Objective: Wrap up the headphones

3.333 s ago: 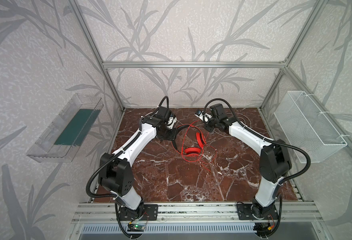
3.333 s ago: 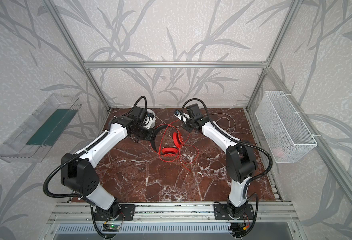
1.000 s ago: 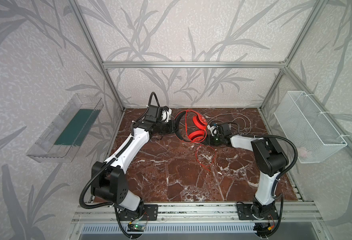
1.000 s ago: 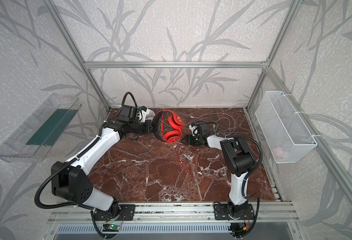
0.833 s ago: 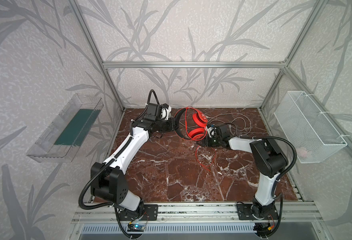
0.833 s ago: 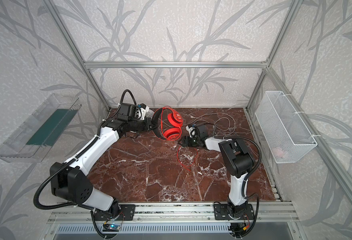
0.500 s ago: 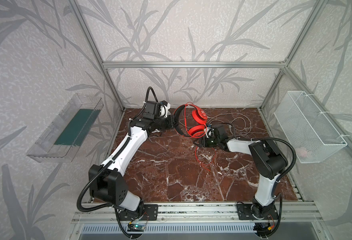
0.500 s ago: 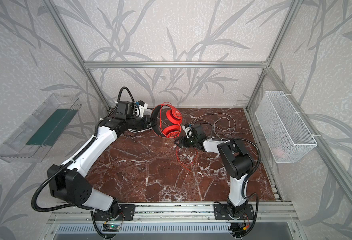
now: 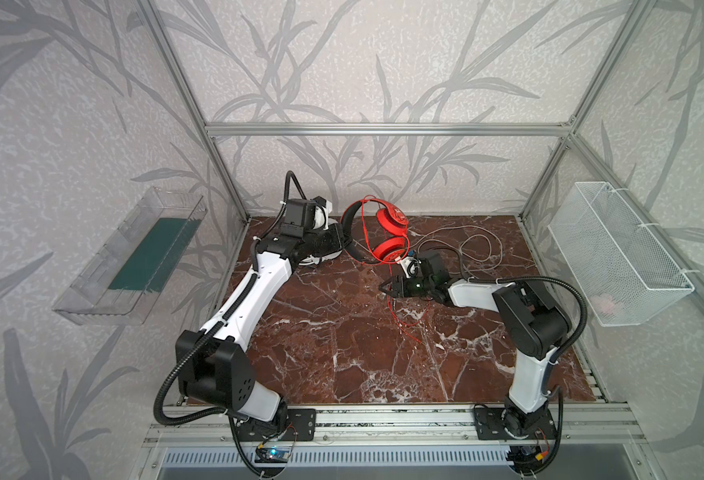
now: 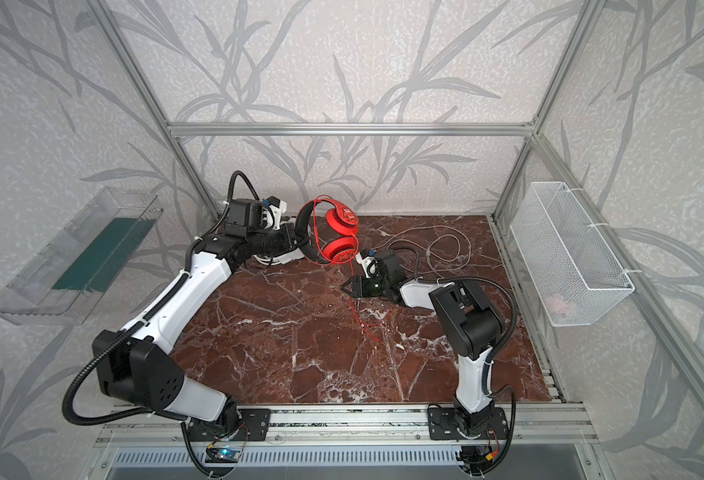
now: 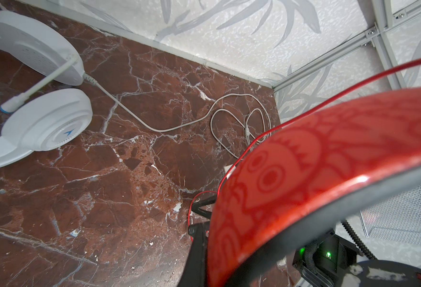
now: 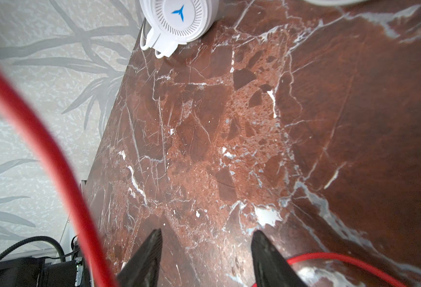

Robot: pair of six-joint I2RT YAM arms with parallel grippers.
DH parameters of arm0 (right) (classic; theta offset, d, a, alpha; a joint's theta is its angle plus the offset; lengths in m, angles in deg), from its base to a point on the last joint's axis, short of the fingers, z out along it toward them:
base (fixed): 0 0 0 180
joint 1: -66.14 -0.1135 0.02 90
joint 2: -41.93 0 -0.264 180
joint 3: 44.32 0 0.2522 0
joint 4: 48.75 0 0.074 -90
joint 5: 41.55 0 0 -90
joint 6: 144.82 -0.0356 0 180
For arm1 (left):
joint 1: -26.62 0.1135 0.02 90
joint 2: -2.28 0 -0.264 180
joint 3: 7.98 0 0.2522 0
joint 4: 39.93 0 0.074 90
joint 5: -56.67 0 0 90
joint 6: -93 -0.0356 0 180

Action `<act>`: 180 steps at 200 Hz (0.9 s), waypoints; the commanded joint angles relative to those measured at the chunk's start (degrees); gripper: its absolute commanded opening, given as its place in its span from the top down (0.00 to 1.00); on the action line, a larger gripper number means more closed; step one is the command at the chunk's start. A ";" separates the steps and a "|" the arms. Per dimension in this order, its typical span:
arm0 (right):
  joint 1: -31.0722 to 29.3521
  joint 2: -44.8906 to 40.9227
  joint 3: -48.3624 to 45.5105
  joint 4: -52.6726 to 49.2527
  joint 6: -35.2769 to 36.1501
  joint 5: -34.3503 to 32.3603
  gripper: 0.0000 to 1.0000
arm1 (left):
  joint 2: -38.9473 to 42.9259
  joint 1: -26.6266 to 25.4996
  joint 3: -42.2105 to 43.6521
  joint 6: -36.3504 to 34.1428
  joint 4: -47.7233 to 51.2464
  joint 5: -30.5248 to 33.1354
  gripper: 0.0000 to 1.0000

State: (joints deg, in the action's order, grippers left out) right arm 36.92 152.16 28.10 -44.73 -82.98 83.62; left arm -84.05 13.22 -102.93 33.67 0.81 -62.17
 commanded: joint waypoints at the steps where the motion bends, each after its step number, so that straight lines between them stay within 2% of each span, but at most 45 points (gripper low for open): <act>1: -0.35 0.59 -0.59 -1.01 1.87 2.60 0.45 | 3.04 0.73 -2.09 2.33 -4.34 0.40 1.00; 57: -0.93 1.27 -0.94 -2.11 4.21 6.99 0.46 | 2.14 1.59 -2.45 4.12 -7.07 0.34 1.00; 129: -2.54 3.63 -0.39 -2.58 5.28 7.36 0.46 | 1.35 1.90 -4.59 5.09 -7.99 -0.20 1.00; 151: -2.68 4.15 0.23 -2.49 5.40 7.73 0.51 | 1.28 1.94 -4.64 5.12 -8.00 0.01 1.00; 180: -2.61 3.86 0.03 -2.63 5.76 7.78 0.64 | 1.14 2.05 -4.57 4.92 -7.80 0.49 1.00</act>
State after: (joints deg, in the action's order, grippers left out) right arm 34.56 155.48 27.25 -47.37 -78.37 90.27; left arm -83.94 14.81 -105.16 37.28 -3.98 -61.43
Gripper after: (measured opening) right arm 0.394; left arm 0.060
